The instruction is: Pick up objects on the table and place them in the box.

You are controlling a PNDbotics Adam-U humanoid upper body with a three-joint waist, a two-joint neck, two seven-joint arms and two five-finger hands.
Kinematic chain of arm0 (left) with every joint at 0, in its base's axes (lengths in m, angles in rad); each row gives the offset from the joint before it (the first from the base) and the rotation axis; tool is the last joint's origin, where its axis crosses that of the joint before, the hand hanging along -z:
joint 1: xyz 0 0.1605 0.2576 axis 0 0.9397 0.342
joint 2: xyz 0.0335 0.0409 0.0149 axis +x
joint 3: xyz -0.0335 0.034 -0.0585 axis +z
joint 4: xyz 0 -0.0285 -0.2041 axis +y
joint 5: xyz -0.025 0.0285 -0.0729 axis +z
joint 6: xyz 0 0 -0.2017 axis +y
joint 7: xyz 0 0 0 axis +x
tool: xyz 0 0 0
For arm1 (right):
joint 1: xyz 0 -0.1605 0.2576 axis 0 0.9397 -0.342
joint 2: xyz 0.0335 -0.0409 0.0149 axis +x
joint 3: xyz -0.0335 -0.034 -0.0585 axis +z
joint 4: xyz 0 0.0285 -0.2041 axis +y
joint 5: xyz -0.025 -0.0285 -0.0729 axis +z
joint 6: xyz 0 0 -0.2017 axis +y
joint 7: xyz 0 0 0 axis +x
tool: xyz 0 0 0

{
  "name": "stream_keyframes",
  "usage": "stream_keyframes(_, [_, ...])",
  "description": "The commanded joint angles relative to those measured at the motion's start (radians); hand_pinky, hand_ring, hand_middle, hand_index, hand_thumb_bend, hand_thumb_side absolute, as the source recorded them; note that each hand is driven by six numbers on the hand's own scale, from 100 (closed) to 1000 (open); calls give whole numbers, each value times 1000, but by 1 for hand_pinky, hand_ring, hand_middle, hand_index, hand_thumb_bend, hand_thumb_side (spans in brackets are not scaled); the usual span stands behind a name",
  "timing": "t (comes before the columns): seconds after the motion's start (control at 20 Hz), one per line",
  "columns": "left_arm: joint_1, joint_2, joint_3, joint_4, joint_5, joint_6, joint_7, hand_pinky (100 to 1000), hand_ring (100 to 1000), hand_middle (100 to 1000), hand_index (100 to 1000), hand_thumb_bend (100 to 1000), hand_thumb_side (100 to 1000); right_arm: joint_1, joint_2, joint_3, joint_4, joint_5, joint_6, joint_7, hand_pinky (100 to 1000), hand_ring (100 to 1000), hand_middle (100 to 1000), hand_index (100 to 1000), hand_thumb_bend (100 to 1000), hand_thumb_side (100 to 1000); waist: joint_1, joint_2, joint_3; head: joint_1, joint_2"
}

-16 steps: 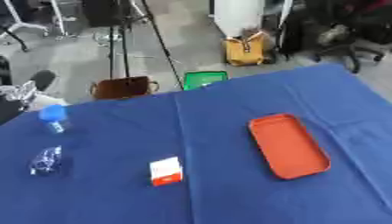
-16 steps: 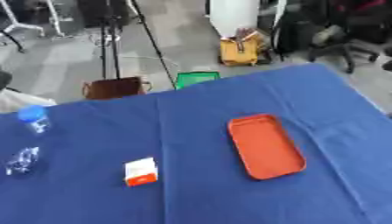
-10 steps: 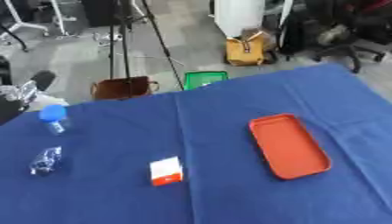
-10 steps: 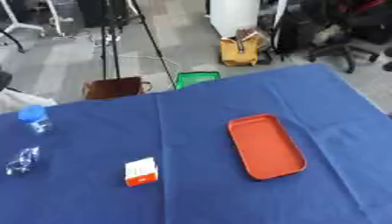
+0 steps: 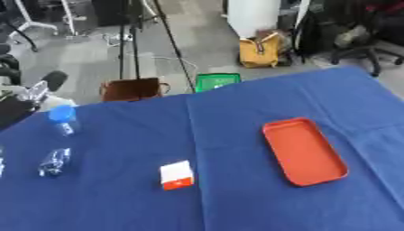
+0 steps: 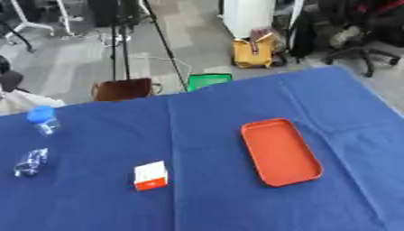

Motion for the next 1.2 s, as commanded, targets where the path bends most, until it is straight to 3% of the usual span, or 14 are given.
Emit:
stream_keyframes(0.05, [-4, 20, 12, -19, -6, 2, -7, 582, 791, 747, 944, 876, 324, -10, -25, -12, -16, 2, 2, -3, 605, 705, 664, 841, 521, 511, -5, -15, 0, 8, 7])
stream_keyframes(0.3, [0, 50, 12, 15, -57, 45, -35, 575, 794, 755, 947, 876, 348, -8, -26, -12, -16, 3, 4, -2, 605, 705, 666, 841, 524, 510, -4, -17, 0, 67, 36])
stream_keyframes(0.5, [-8, 114, 8, 101, -185, 110, -62, 590, 800, 772, 951, 900, 366, -5, -26, -10, -16, 3, 5, 0, 605, 706, 666, 841, 525, 509, -2, -20, 0, 84, 48])
stream_keyframes(0.65, [-29, 201, -12, 237, -338, 178, -127, 637, 813, 801, 962, 968, 391, -1, -27, -6, -16, 4, 7, 4, 605, 706, 666, 841, 525, 509, 1, -24, -4, 95, 55])
stream_keyframes(0.8, [-74, 278, -42, 388, -482, 206, -221, 675, 823, 818, 966, 1000, 413, 0, -28, -4, -16, 3, 8, 7, 605, 706, 666, 841, 525, 508, 3, -27, -8, 98, 56])
stream_keyframes(0.95, [-136, 343, -74, 548, -582, 200, -319, 748, 833, 830, 957, 1000, 447, 2, -28, -2, -16, 1, 8, 10, 605, 706, 665, 842, 525, 508, 5, -29, -14, 102, 59])
stream_keyframes(1.2, [-284, 406, -127, 839, -653, 160, -417, 759, 824, 822, 948, 1000, 470, 5, -25, 2, -16, -2, 8, 16, 605, 707, 666, 842, 524, 507, 3, -32, -21, 95, 60])
